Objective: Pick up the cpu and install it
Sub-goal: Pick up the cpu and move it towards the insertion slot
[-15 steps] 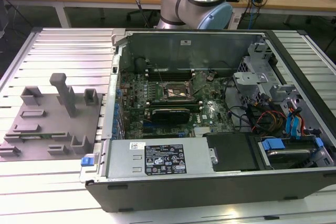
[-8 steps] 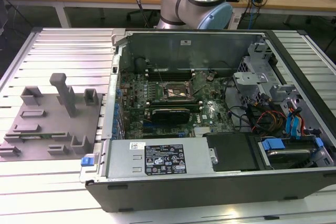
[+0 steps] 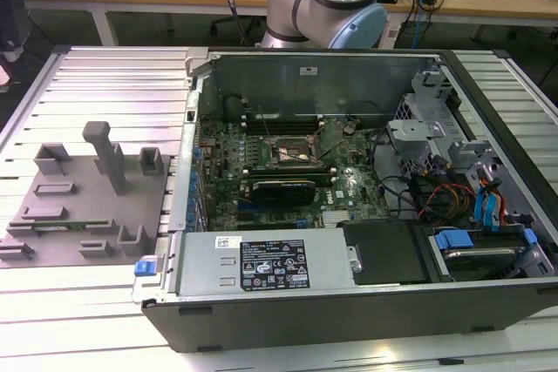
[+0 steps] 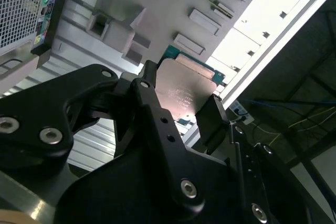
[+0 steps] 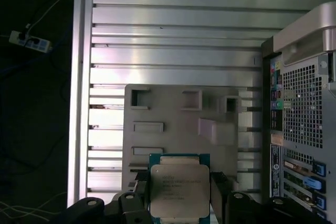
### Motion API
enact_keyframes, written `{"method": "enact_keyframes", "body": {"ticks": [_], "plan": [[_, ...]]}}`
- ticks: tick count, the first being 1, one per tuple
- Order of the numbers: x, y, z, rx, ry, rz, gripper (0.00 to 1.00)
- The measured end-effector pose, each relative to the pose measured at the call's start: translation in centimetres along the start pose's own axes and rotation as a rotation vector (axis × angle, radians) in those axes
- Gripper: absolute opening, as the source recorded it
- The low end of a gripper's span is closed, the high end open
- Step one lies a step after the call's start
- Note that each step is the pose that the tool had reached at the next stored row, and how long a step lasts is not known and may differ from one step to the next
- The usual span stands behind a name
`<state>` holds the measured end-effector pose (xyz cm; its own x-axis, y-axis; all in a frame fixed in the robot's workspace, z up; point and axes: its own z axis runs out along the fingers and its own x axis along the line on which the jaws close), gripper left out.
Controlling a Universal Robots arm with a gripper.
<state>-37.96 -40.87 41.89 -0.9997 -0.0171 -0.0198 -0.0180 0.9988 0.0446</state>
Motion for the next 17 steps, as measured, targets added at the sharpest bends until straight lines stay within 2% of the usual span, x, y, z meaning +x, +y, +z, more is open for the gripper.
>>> {"method": "enact_keyframes", "body": {"ticks": [17], "plan": [[-2.2, -0.04, 0.04, 0.0, 0.0, 0.0, 0.55]]}}
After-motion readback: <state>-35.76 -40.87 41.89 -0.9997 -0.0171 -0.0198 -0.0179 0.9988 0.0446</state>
